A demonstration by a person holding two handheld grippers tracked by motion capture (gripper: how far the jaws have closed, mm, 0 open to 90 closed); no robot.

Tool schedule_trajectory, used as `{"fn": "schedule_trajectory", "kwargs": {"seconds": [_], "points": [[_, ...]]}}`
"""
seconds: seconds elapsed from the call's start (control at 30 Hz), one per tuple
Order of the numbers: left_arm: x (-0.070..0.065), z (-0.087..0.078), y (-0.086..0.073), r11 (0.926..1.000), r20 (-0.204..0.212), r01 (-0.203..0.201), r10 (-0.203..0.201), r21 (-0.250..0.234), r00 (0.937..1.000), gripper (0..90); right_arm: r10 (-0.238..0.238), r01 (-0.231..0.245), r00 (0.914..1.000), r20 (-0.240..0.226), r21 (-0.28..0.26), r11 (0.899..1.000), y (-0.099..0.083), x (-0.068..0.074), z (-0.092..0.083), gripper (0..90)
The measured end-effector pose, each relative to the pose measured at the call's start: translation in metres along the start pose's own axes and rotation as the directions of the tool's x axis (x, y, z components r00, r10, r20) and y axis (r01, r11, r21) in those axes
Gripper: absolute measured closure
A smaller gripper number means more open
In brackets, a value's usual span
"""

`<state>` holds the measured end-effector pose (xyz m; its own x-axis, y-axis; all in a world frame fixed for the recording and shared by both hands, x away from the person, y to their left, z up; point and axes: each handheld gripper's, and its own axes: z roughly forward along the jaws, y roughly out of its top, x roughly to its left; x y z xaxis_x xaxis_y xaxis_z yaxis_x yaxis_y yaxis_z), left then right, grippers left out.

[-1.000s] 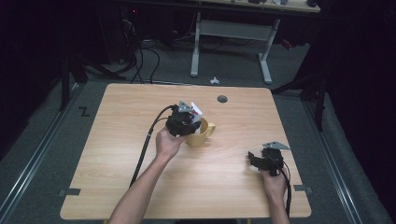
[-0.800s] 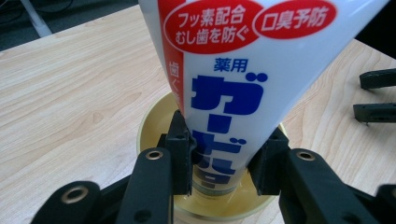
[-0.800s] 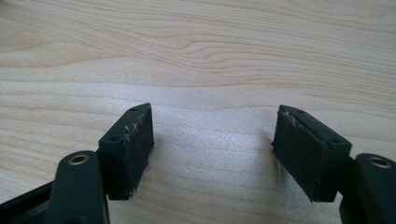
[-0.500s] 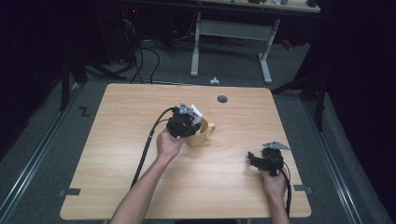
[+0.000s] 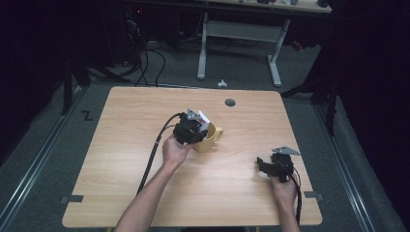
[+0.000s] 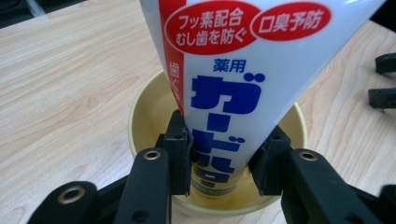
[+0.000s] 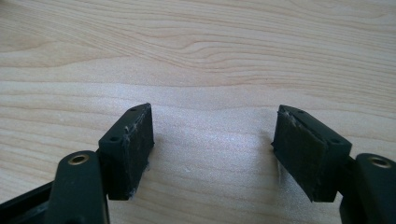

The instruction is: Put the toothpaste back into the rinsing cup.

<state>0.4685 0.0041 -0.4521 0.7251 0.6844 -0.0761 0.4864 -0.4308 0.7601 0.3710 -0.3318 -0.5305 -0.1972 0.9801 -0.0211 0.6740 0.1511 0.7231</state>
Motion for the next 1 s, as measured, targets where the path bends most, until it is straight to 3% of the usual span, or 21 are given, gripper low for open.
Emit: {"fn": "schedule_trajectory", "kwargs": {"seconds": [0.4, 1.0], "points": [[-0.001, 0.001, -0.001, 1.0, 0.005, 0.007, -0.007, 0.005, 1.0, 59.7, 0.002, -0.002, 1.0, -0.001, 0.001, 1.0, 0.0, 0.0, 0.0, 29.0], [-0.003, -0.011, 0.002, 0.9988, -0.007, -0.026, 0.025, -0.042, 0.9997, 34.3, 0.002, -0.002, 1.0, 0.0, 0.001, 1.0, 0.0, 0.0, 0.0, 29.0]]}}
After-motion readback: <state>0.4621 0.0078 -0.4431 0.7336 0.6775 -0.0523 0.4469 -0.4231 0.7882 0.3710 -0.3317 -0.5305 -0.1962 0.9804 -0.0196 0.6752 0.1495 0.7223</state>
